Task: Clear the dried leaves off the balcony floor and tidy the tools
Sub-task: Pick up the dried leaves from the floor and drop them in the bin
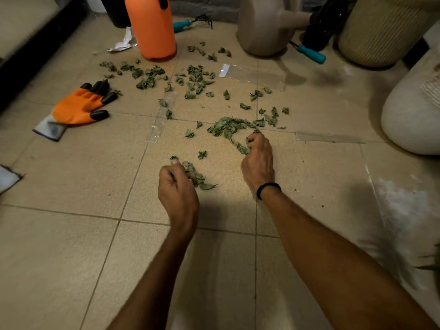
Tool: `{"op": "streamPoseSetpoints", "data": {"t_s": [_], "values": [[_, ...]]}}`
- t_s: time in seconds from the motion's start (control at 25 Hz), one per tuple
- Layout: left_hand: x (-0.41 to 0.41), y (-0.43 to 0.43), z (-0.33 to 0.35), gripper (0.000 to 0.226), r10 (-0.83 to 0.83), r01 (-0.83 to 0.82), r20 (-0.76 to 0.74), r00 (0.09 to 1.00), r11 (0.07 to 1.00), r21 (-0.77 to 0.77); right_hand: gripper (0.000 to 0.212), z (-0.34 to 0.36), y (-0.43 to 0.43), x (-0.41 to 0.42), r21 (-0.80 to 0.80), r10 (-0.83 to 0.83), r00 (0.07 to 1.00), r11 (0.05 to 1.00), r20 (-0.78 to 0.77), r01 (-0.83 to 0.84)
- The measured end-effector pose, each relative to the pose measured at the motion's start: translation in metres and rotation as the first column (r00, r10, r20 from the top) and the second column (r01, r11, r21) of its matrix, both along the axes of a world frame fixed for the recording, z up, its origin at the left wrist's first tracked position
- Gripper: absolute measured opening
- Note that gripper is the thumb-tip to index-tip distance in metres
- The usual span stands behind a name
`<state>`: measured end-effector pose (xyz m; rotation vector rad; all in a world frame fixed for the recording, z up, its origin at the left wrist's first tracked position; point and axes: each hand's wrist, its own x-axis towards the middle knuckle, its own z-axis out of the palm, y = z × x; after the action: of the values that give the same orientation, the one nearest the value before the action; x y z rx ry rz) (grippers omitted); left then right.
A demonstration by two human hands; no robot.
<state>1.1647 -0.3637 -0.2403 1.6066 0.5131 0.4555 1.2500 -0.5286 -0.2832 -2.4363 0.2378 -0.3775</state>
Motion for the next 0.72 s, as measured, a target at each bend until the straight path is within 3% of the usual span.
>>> {"op": "streamPoseSetpoints", "data": {"t_s": [0.08, 0.16, 0.24, 0.36, 0.48, 0.56, 0.64, 0.68, 0.72], "values": [[-0.002, 0.014, 0.001, 0.022, 0.018, -0.018, -0.037, 0.999, 1.0, 0.011, 0.041, -0.003, 0.001, 0.0, -0.019, 0.019, 0.999, 1.0, -0.047, -0.02], [-0.007, 0.023, -0.004, 0.012, 0.028, -0.027, -0.048, 0.998, 1.0, 0.011, 0.031, -0.006, 0.003, 0.001, -0.103, 0.048, 0.996, 0.993, -0.079, -0.056], [-0.013, 0.028, -0.012, 0.013, -0.01, 0.013, -0.073, 0.997, 0.999, 0.037, 0.04, -0.009, 0.004, 0.003, -0.201, 0.079, 0.99, 0.974, -0.12, -0.102], [-0.012, 0.03, -0.024, 0.02, -0.075, 0.094, -0.073, 0.994, 0.95, 0.299, 0.028, -0.007, 0.01, -0.005, -0.217, 0.029, 0.995, 0.975, -0.096, -0.05], [-0.005, 0.024, -0.031, 0.031, -0.192, 0.245, -0.152, 0.97, 0.779, 0.577, 0.018, -0.004, 0.019, -0.027, -0.052, -0.013, 1.0, 0.999, -0.025, 0.012], [-0.001, 0.022, -0.039, 0.045, -0.167, 0.339, -0.299, 0.94, 0.57, 0.748, 0.017, -0.003, 0.026, -0.044, 0.105, 0.031, 0.999, 0.994, 0.027, -0.034], [0.0, 0.023, -0.046, 0.042, -0.128, 0.367, -0.346, 0.929, 0.413, 0.833, 0.024, -0.001, 0.032, -0.055, 0.2, 0.064, 0.996, 0.977, 0.061, -0.075], [0.001, 0.023, -0.047, 0.036, -0.147, 0.368, -0.337, 0.93, 0.402, 0.839, 0.022, 0.001, 0.033, -0.056, 0.228, 0.051, 0.996, 0.971, 0.079, -0.068], [0.0, 0.024, -0.046, 0.031, -0.186, 0.364, -0.312, 0.932, 0.449, 0.816, 0.017, 0.002, 0.034, -0.056, 0.25, 0.017, 0.995, 0.967, 0.093, -0.04]]}}
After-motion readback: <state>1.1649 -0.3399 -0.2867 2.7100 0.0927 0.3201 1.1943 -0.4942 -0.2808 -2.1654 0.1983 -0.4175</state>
